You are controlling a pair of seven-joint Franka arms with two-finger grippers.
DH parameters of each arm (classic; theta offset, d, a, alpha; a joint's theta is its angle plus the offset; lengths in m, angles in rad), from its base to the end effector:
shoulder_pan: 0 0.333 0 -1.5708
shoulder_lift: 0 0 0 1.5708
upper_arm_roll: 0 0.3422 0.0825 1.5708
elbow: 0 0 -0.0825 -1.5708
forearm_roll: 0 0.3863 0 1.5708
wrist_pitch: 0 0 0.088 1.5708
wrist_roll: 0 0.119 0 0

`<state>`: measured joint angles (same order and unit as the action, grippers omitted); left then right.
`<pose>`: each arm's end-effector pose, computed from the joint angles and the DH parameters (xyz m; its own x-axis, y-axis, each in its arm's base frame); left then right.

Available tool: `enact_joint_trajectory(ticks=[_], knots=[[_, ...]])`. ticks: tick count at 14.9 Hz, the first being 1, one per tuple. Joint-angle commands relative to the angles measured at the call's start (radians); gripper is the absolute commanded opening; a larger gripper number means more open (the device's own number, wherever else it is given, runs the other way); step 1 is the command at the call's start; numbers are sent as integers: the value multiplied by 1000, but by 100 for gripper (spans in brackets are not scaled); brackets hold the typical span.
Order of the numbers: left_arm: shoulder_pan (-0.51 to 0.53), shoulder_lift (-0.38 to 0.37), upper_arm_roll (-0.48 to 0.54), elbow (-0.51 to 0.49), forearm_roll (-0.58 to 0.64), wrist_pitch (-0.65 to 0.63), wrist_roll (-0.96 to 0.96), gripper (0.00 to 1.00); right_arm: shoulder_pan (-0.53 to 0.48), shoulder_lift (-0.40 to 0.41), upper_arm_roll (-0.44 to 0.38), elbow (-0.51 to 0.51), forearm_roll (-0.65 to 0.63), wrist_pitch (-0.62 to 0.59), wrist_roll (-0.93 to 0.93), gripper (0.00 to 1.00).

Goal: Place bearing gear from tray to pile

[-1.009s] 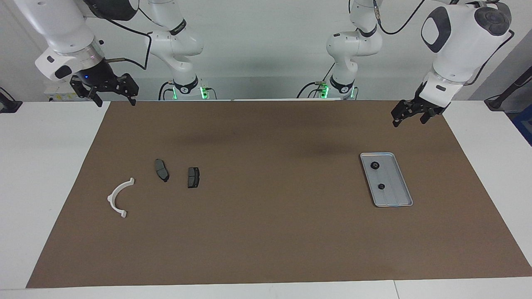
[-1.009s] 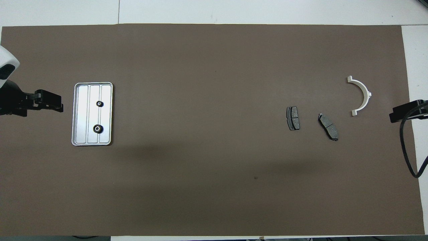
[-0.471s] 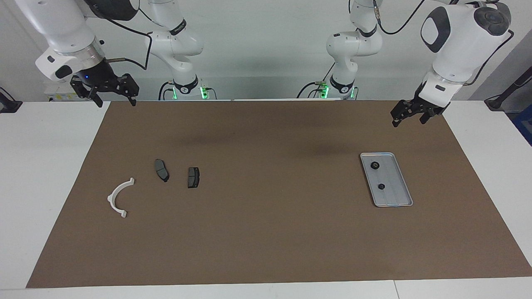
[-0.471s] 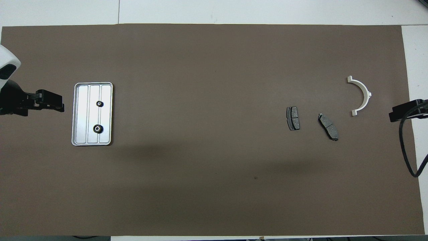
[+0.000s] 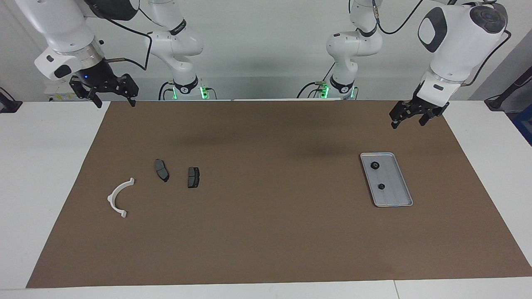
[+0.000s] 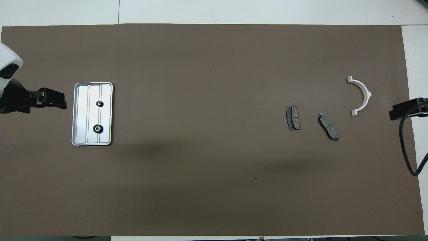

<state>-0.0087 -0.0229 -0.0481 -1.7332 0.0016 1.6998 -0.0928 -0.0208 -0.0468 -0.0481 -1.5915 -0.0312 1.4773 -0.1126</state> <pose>0.5545 -0.0316 0.5851 0.9993 0.0358 -0.0102 0.0358 -0.9994 -0.0037 0.5286 -0.0411 0.6466 0.9967 0.0411 -0.0702 0.0427 -0.9989 0.0212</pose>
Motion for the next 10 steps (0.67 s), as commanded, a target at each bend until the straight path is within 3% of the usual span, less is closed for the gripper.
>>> enact_joint_trajectory(ticks=[1,5,10], knots=[[-4,-80,4,-155,0,108,1,100,-15,-16,10,-16,5,35,16,100],[-5,-65,2,-187,-2,138,1,100,-13,-15,10,-21,4,73,19,100],[1,-31,2,-313,-2,268,-8,100,-13,-18,10,-33,4,83,17,100]])
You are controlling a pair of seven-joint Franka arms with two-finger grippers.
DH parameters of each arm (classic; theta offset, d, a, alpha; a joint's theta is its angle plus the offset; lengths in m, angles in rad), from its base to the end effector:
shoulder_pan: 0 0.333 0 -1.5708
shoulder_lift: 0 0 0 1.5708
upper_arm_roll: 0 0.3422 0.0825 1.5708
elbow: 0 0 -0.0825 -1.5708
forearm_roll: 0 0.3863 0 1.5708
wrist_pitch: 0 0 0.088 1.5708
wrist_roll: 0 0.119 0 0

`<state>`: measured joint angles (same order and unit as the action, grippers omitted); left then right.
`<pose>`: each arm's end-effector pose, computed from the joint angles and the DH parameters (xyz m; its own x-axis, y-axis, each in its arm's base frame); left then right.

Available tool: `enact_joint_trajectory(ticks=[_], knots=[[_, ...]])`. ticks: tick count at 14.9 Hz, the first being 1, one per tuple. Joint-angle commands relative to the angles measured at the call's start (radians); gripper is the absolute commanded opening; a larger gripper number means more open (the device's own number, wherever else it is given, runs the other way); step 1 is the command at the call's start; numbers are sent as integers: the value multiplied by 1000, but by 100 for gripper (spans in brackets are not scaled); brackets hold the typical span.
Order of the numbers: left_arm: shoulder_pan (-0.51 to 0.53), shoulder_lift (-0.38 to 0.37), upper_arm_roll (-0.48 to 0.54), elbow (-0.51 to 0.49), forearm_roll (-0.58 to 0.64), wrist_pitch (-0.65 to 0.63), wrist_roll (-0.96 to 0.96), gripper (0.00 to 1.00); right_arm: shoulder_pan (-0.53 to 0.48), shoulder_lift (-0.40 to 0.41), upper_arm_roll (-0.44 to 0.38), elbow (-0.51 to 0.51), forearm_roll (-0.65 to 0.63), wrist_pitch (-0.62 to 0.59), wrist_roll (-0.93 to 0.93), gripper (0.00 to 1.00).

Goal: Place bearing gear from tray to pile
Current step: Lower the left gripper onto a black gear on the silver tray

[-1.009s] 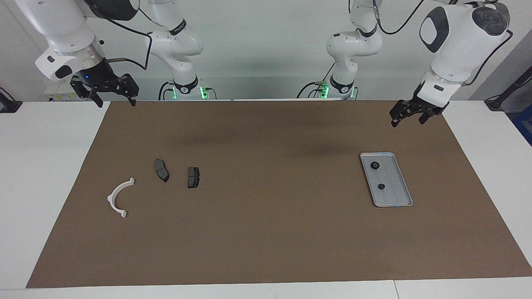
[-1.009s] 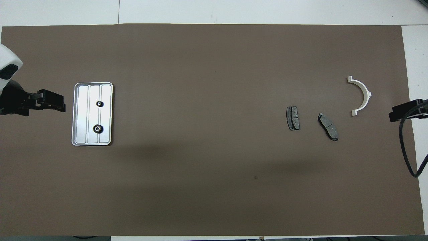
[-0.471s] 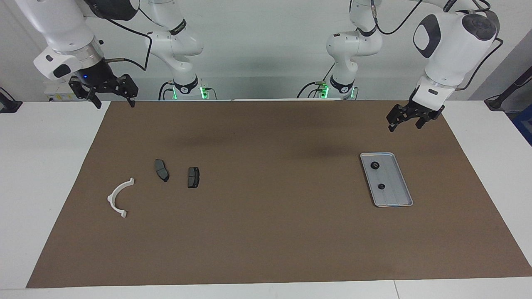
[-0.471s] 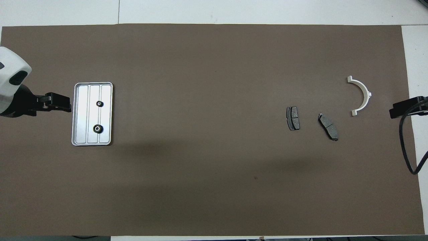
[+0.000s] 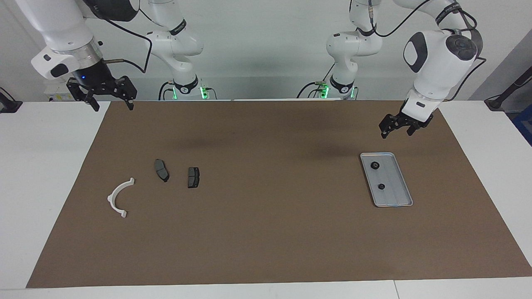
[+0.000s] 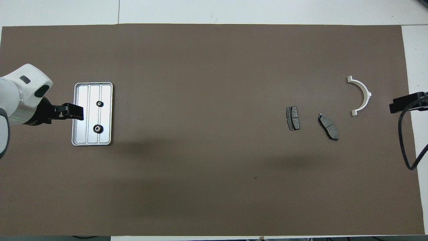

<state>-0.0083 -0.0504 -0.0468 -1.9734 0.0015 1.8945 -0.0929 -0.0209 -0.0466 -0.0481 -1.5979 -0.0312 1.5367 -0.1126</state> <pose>0.5400 -0.0300 0.5016 0.9989 0.0375 -0.0281 0.0373 -0.9993 -0.0064 0.5358 -0.0415 0.6484 0.9989 0.0426 -0.0178 0.0430 -0.9987 0.0271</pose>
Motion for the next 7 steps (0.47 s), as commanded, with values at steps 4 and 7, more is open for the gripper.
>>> enact_joint_trajectory(ticks=[4,7], knots=[[10,17,2,-165,-2,196,-4,91,-14,-18,10,-25,4,23,14,100],[13,44,4,-194,-2,267,-2,89,-10,-18,10,-25,4,23,19,100]])
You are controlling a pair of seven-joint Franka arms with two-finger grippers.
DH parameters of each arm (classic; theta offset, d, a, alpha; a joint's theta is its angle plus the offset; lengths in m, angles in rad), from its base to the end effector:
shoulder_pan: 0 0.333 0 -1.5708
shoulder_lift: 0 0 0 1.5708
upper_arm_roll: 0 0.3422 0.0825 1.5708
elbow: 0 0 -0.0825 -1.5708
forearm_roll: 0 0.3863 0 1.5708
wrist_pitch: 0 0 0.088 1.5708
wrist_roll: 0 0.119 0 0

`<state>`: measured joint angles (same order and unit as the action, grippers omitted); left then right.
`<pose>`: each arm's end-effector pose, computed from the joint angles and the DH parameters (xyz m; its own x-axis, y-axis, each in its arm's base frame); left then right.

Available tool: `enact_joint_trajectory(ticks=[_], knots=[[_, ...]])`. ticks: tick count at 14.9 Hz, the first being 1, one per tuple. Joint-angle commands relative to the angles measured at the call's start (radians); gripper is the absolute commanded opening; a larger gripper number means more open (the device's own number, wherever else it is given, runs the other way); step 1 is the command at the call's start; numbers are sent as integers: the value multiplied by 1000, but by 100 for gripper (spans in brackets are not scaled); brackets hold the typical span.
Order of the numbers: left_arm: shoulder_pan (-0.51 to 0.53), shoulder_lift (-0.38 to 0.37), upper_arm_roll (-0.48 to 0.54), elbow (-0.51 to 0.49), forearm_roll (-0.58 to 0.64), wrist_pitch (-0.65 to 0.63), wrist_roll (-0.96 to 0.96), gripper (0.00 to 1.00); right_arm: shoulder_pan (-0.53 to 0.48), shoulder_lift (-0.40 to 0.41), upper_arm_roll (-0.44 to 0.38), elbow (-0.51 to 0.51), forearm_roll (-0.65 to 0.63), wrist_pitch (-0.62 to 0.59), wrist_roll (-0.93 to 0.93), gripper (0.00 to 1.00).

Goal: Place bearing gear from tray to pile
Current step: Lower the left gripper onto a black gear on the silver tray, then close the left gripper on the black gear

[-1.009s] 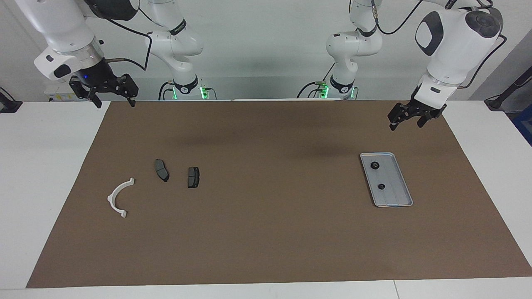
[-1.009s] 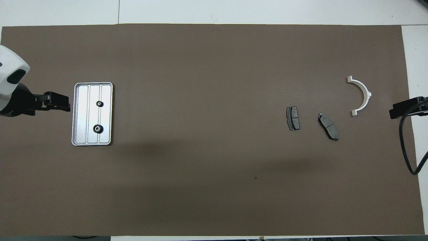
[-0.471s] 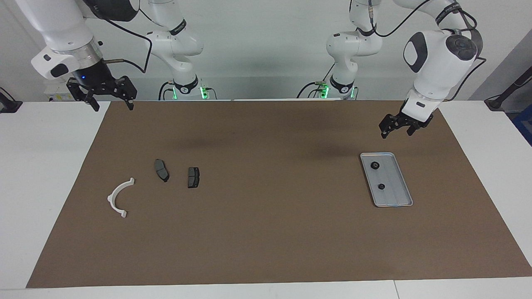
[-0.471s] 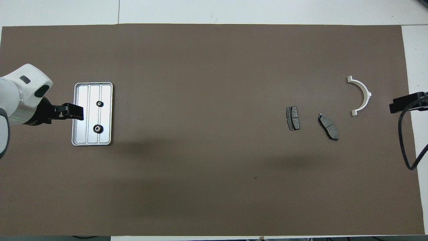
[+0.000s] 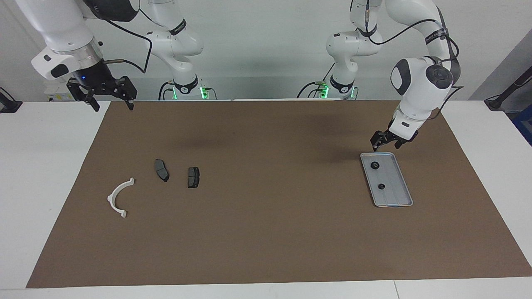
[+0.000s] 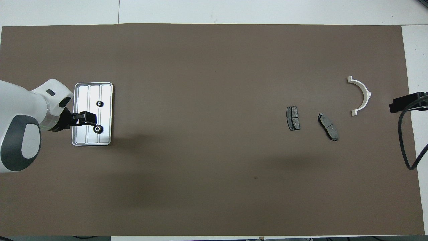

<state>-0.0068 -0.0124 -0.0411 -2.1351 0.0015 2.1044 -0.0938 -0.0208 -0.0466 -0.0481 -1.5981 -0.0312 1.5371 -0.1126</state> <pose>0.5356 -0.0256 0.4233 0.9988 0.0451 -0.0181 0.0451 -0.9990 -0.0035 0.5358 -0.0415 0.6484 0.9989 0.0427 -0.0176 0.0432 -0.9987 0.0271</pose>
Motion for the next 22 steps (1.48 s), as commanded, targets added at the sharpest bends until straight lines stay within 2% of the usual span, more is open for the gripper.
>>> enact_joint_trajectory(ticks=[1,4,8,13,22], knots=[[20,18,-2,-32,-2,69,2,88,-10,-18,10,-25,4,23,19,100],[42,72,-2,-29,-2,104,3,81,-13,-18,10,-25,4,23,17,100],[42,137,-3,-31,-2,160,-3,79,-13,-18,10,-25,4,24,17,100],[42,160,-3,-31,-2,170,2,71,-8,-18,10,-26,4,24,17,100],[24,193,-3,-32,-2,190,-7,71,-10,-21,10,-39,5,24,11,100]])
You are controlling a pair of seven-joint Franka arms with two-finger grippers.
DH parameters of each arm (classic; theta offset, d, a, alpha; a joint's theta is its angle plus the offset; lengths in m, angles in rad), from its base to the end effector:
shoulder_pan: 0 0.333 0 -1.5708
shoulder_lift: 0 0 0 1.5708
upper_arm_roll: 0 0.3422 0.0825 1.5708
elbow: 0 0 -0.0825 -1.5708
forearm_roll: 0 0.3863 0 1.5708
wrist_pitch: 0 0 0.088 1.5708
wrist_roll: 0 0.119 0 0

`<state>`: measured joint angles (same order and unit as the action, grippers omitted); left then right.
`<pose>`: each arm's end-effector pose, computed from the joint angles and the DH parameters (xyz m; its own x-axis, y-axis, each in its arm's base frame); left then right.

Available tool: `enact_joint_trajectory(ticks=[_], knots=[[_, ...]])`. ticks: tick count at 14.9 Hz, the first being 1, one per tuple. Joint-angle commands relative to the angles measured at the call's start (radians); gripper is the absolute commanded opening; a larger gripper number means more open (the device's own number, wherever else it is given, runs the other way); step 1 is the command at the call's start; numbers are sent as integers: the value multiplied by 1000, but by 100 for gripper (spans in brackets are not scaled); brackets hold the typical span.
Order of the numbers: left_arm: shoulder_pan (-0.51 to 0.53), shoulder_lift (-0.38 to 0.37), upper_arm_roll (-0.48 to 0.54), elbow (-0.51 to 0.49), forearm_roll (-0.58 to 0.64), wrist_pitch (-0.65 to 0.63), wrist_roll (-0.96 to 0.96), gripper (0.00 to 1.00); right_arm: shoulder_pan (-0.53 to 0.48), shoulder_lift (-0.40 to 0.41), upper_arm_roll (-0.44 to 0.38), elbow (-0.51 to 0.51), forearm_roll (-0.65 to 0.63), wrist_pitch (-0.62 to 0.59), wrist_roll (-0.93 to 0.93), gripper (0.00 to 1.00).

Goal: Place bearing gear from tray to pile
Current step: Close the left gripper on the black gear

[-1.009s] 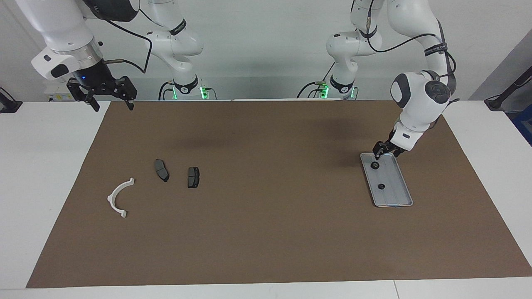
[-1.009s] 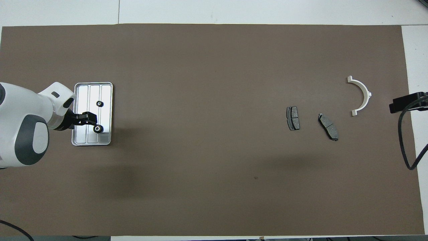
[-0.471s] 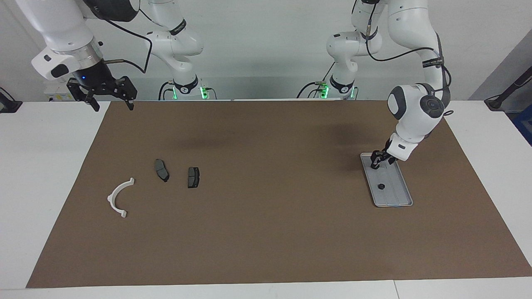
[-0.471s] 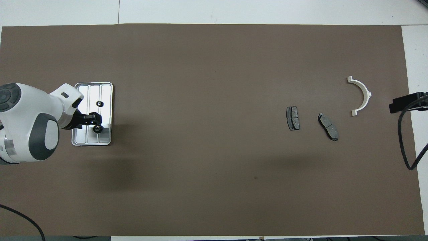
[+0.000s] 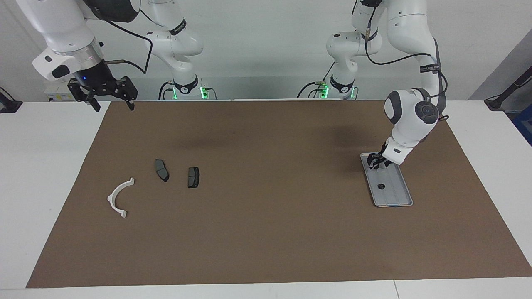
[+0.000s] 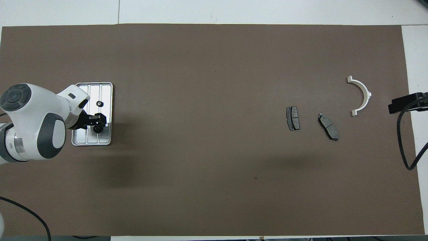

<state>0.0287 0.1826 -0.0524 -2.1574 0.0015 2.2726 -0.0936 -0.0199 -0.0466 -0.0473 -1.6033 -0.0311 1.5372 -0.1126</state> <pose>0.5578 -0.0128 0.3206 0.9953 0.0692 -0.0676 0.0695 -0.9976 0.0021 0.5357 -0.0405 0.6459 0.9988 0.0444 -0.0227 0.0450 -0.9986 0.0265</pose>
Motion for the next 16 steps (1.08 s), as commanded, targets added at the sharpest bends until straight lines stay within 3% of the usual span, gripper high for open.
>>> enact_joint_trajectory(ticks=[1,11,16], knots=[[-12,0,8,-10,-1,22,-8,71,-12,-21,9,-35,5,24,11,100],[-13,-3,6,-25,-1,2,-6,70,-15,-22,9,-35,5,24,8,100],[-15,-6,6,-33,-1,-18,-9,64,-15,-24,9,-47,5,24,10,100]])
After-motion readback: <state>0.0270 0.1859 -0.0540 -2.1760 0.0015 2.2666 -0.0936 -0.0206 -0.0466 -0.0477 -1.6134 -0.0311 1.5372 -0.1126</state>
